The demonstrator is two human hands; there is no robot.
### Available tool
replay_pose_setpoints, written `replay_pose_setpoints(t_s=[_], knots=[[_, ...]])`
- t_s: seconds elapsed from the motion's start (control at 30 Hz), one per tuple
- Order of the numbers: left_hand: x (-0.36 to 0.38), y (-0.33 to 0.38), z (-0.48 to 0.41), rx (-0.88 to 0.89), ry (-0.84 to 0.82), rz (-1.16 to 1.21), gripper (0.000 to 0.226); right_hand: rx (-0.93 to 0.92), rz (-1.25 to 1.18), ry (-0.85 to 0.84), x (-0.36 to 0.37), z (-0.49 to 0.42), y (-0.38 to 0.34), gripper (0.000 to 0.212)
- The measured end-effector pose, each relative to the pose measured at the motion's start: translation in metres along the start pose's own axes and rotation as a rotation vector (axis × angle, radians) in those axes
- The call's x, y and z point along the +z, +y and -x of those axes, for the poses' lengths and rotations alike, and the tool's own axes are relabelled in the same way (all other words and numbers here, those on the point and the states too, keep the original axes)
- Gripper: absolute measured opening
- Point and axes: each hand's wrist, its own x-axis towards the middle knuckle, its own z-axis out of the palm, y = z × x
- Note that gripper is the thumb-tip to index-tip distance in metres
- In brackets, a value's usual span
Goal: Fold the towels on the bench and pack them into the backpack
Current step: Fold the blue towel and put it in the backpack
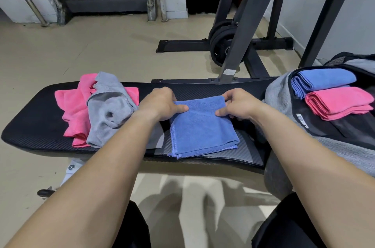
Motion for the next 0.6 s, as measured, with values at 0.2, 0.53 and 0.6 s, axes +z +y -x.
replay_pose_setpoints(t_s=[0.2, 0.53, 0.6], knots=[[0.005, 0.005, 0.012, -0.089, 0.003, 0.392, 0.024, 0.076, -0.207, -0.006, -0.004, 0.005, 0.0, 0.026], [0.004, 0.003, 0.038, 0.156, 0.013, 0.261, 0.022, -0.032, -0.185, -0.071, -0.007, 0.024, -0.001, 0.03], [0.001, 0.0, 0.039, 0.212, 0.056, 0.204, 0.02, -0.071, -0.183, -0.073, -0.008, 0.028, -0.002, 0.027]])
